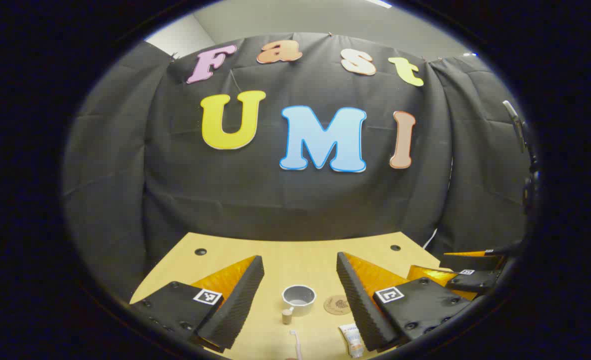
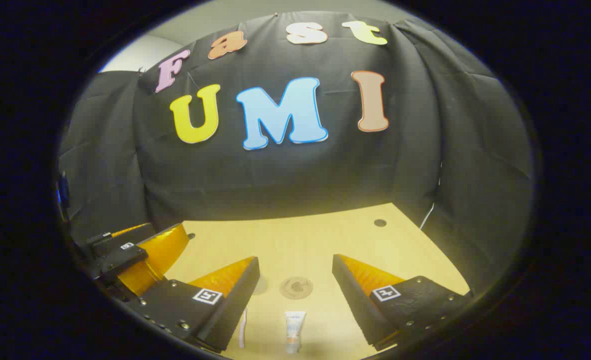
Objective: Put the toothbrush and toothpaste on the desktop into the cup, then pick up the cup and place it on the coaster on the desktop.
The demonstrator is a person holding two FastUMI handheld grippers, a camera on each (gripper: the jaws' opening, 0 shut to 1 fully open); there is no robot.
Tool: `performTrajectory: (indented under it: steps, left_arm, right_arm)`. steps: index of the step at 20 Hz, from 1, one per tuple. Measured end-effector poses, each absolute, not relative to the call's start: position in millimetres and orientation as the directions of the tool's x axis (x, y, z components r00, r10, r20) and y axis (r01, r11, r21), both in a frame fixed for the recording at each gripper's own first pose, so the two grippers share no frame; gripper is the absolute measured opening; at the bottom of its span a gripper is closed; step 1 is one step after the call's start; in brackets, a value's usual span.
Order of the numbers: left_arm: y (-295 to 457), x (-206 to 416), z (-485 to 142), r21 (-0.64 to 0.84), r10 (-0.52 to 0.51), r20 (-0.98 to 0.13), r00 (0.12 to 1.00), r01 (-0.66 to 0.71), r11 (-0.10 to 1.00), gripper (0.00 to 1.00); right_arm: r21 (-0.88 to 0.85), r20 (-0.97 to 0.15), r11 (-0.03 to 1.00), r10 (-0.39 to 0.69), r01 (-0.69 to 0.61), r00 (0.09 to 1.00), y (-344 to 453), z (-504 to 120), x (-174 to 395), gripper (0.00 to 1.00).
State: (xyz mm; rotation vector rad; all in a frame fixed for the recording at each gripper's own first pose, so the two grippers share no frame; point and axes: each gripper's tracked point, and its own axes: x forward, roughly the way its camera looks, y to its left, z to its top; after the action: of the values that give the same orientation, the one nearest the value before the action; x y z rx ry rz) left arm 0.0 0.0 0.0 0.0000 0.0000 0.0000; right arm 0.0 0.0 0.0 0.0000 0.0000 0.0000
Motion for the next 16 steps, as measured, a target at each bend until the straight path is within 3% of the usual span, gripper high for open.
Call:
performTrajectory:
  steps: [1, 2, 7, 9, 10, 12, 13, 15, 16]
  left_arm:
    - [-2.2, 1.4, -9.9, 0.005, 0.000, -0.022, 1.000, 0.000, 1.000, 0.95]
    - [-3.1, 3.8, -20.1, 0.009, 0.002, -0.042, 0.999, -0.002, 1.000, 1.00]
    - [-3.1, 11.7, -61.0, -0.004, 0.009, -0.134, 0.991, -0.009, 1.000, 0.95]
    - [-2.5, 16.2, -77.9, -0.007, 0.009, -0.178, 0.984, -0.011, 1.000, 1.00]
    - [-1.6, 18.5, -87.2, -0.009, 0.009, -0.202, 0.979, -0.011, 1.000, 0.95]
    - [3.5, 22.3, -107.2, -0.013, 0.025, -0.237, 0.971, -0.029, 1.000, 0.96]
    - [4.4, 22.1, -115.2, -0.018, 0.025, -0.254, 0.967, -0.030, 0.999, 0.91]
    - [7.9, 23.4, -133.4, -0.021, 0.029, -0.291, 0.956, -0.037, 0.999, 1.00]
    - [10.4, 23.8, -141.5, -0.024, 0.031, -0.310, 0.950, -0.041, 0.999, 1.00]
  right_arm:
    - [0.008, -0.027, 1.000, 0.006, -0.006, 1.000, -1.3, -8.5, 1.9, 0.93]
    - [0.013, -0.051, 1.000, 0.013, -0.012, 0.999, -0.2, -16.0, 3.7, 0.93]
    - [-0.001, -0.153, 1.000, 0.025, -0.026, 0.988, -0.5, -45.1, 18.1, 0.93]
    - [-0.001, -0.200, 1.000, 0.028, -0.028, 0.979, -1.3, -61.3, 24.4, 0.94]
    - [-0.005, -0.230, 1.000, 0.027, -0.029, 0.973, -1.7, -70.0, 28.0, 0.91]
    - [-0.011, -0.286, 0.999, 0.029, -0.034, 0.958, -0.9, -79.1, 39.8, 0.95]
    - [-0.013, -0.306, 0.999, 0.029, -0.035, 0.952, 0.2, -79.0, 45.9, 0.94]
    - [-0.027, -0.345, 0.999, 0.026, -0.038, 0.938, 0.5, -97.1, 45.7, 0.95]
    - [-0.033, -0.362, 0.999, 0.024, -0.038, 0.932, -0.4, -110.3, 49.7, 0.95]
